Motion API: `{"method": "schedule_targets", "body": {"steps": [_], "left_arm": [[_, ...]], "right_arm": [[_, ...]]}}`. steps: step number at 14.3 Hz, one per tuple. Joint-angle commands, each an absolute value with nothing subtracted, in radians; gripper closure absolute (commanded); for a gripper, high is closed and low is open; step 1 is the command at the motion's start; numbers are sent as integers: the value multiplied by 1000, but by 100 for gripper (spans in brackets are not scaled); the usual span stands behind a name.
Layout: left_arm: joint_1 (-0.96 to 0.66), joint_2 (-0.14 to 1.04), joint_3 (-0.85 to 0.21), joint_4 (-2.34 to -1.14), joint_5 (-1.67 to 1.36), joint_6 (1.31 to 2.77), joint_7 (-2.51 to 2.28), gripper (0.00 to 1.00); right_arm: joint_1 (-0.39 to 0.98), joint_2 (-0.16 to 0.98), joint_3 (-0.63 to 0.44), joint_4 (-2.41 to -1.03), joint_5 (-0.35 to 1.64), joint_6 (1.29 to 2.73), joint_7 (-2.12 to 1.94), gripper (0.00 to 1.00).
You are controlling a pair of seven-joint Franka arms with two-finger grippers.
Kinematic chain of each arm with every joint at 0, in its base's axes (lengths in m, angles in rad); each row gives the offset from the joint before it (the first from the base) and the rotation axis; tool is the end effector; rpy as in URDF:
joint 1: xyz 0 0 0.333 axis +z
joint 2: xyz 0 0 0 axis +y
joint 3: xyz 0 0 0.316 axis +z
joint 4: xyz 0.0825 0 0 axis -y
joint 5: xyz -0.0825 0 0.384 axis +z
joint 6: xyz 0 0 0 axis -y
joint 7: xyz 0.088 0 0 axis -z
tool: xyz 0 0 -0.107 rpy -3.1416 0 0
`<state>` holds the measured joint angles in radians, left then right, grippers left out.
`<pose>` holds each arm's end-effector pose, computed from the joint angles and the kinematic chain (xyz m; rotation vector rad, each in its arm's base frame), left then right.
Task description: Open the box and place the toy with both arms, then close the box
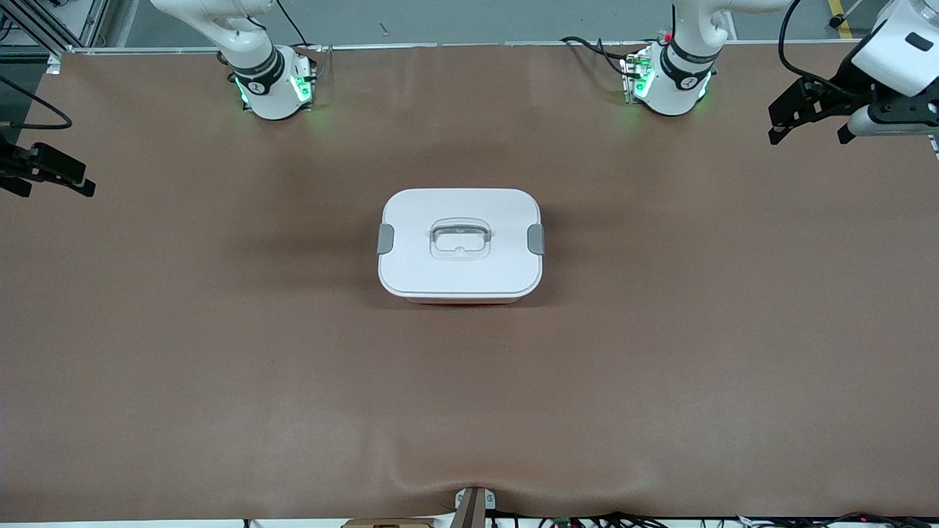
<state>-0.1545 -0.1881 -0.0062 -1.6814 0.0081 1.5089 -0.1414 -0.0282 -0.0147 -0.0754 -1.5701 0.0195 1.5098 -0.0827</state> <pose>0.4819 -0.0775 0.6652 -3.1346 0.0292 -0.0263 0.5409 -0.0544 0.6277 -3.1160 0.0314 0.0678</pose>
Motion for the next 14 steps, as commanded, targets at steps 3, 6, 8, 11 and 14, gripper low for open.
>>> {"method": "schedule_targets", "body": {"steps": [3, 6, 8, 11, 14], "left_arm": [[-152, -144, -3, -1640, 3, 1503, -130, 0], [-149, -129, -2, -1629, 5, 1503, -138, 0], [-149, -129, -2, -1624, 5, 1503, -141, 0], [-149, -127, -2, -1626, 6, 1503, -140, 0], [-150, -115, -2, -1626, 8, 1503, -140, 0]], "right_arm": [[-5, -20, -74, -1569, 20, 1477, -18, 0], [38, -21, -74, -1566, 12, 1479, 32, 0], [43, -20, -74, -1563, 11, 1486, 38, 0], [41, -20, -74, -1557, 12, 1486, 38, 0], [41, -20, -75, -1557, 14, 1486, 35, 0]]}}
